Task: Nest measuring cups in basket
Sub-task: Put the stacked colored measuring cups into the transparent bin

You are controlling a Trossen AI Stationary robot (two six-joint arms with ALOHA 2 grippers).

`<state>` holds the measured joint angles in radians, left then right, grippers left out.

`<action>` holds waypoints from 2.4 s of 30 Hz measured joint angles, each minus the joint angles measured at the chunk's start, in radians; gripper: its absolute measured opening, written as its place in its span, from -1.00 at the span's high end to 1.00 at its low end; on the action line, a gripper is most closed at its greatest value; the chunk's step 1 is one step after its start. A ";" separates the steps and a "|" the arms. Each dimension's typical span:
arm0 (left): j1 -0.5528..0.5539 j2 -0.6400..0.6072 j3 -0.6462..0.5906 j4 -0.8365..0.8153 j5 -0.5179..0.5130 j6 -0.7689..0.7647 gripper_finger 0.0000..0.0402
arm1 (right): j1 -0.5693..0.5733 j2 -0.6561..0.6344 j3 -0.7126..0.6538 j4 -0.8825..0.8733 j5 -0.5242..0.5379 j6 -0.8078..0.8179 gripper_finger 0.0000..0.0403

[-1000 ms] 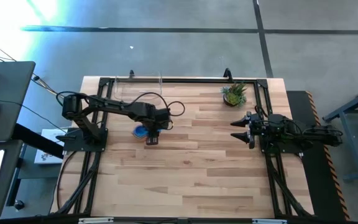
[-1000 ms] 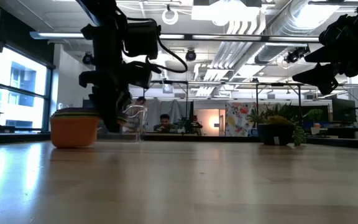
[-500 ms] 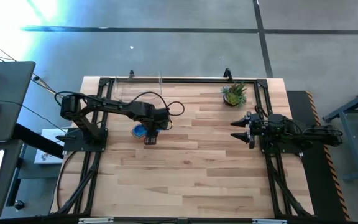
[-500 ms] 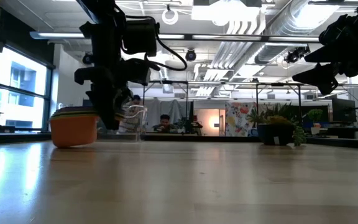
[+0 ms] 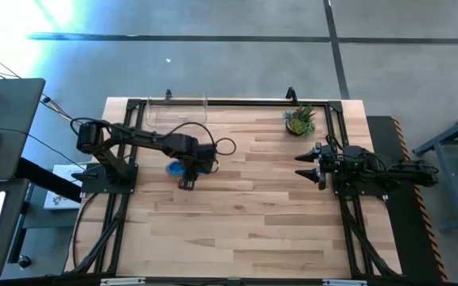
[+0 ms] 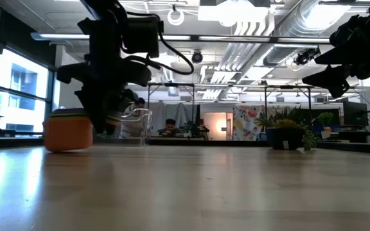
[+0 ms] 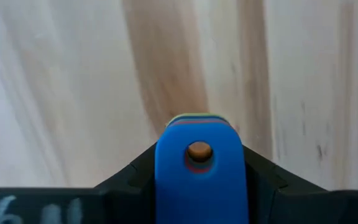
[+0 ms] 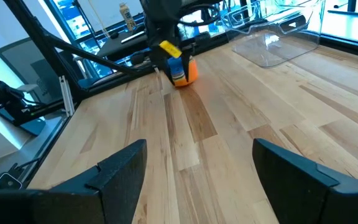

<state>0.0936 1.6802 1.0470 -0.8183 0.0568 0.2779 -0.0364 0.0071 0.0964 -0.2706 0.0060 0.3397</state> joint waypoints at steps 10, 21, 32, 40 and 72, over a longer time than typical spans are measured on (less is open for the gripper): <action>-0.127 0.000 0.000 -0.046 -0.091 0.198 0.32 | 0.000 0.000 0.000 0.000 0.000 0.000 -0.41; -0.214 0.000 0.000 -0.052 -0.114 0.372 0.30 | 0.000 0.000 0.000 0.000 0.000 0.000 -0.41; -0.263 0.000 0.000 -0.051 -0.114 0.498 0.18 | 0.000 0.000 0.000 0.000 0.000 0.000 -0.41; -0.267 0.000 0.000 -0.054 -0.113 0.485 0.12 | 0.000 0.000 0.000 0.000 0.000 0.000 -0.41; -0.268 0.002 0.024 -0.116 -0.093 0.357 -0.25 | 0.000 0.000 0.000 0.000 0.000 0.000 -0.41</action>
<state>-0.1745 1.6817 1.0711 -0.9342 -0.0360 0.6346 -0.0368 0.0071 0.0963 -0.2706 0.0061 0.3397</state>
